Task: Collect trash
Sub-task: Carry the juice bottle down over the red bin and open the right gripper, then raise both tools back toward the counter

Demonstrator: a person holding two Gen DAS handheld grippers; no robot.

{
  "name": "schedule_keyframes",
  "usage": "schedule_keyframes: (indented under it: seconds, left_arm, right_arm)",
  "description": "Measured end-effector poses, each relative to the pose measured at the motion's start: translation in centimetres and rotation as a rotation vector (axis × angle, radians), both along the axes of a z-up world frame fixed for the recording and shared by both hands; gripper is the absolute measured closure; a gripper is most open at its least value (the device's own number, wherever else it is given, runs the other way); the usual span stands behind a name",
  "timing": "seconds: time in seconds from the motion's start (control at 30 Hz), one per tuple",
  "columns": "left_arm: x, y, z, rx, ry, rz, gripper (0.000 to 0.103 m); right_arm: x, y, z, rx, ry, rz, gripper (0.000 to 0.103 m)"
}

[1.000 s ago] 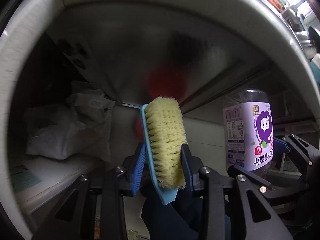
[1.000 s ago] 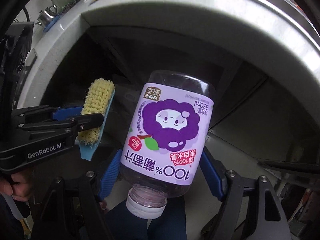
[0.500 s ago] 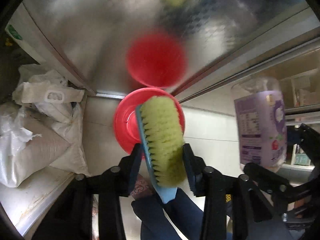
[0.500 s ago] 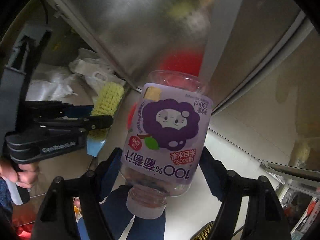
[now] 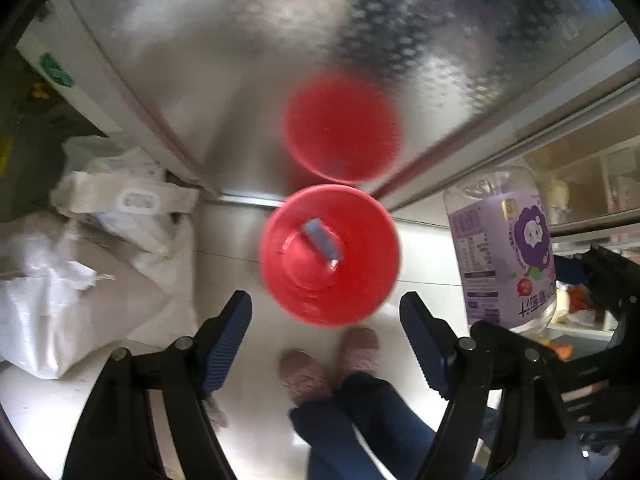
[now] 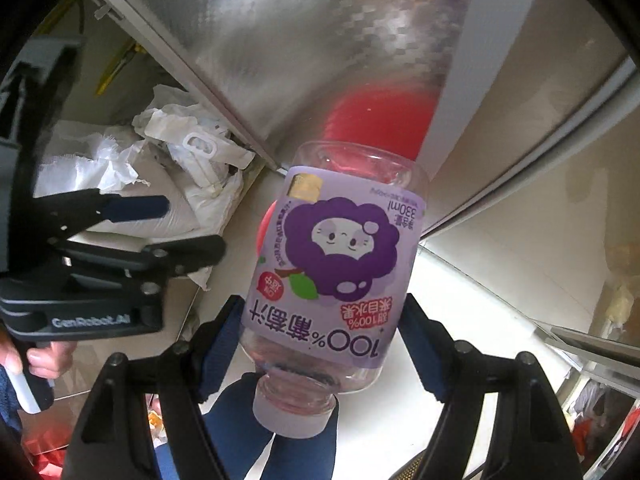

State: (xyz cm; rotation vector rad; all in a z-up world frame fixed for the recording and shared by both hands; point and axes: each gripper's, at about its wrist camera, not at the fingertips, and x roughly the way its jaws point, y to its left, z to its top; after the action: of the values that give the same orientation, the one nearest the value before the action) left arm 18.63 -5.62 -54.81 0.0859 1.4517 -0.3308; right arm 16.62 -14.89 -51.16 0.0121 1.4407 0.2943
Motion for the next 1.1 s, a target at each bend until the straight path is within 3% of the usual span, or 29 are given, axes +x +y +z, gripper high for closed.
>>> schedule_keyframes:
  seconds: [0.23,0.37,0.4,0.47,0.6,0.77,1.1]
  left_arm:
    - [0.0,2.4,0.1,0.012,-0.041,0.029,0.014]
    - [-0.1,3.5,-0.1,-0.003,-0.025,0.047,0.010]
    - [-0.2,3.6,-0.1,-0.001,-0.025,0.050,0.001]
    - [-0.5,3.9,0.4,0.006,-0.034,0.057,0.000]
    - [-1.0,4.3,2.3,0.001,-0.036,0.063,0.000]
    - [-1.9,5.0,8.1,-0.007,-0.051,0.092,0.000]
    - [-4.1,6.3,25.4,0.000,-0.142,0.121,0.000]
  right_arm:
    - [0.2,0.1,-0.6,0.004,0.010,0.046,0.028]
    - [0.5,0.8,-0.9,-0.024,-0.021,0.080,0.027]
    - [0.5,0.9,-0.9,-0.033,-0.029,0.088,0.018]
    - [0.5,1.0,-0.7,-0.023,-0.042,0.106,0.005]
    - [0.1,0.7,0.6,-0.035,-0.053,0.128,0.004]
    - [-0.9,-0.3,5.5,-0.012,-0.061,0.097,0.004]
    - [-3.7,0.0,22.3,0.074,-0.170,0.063,0.004]
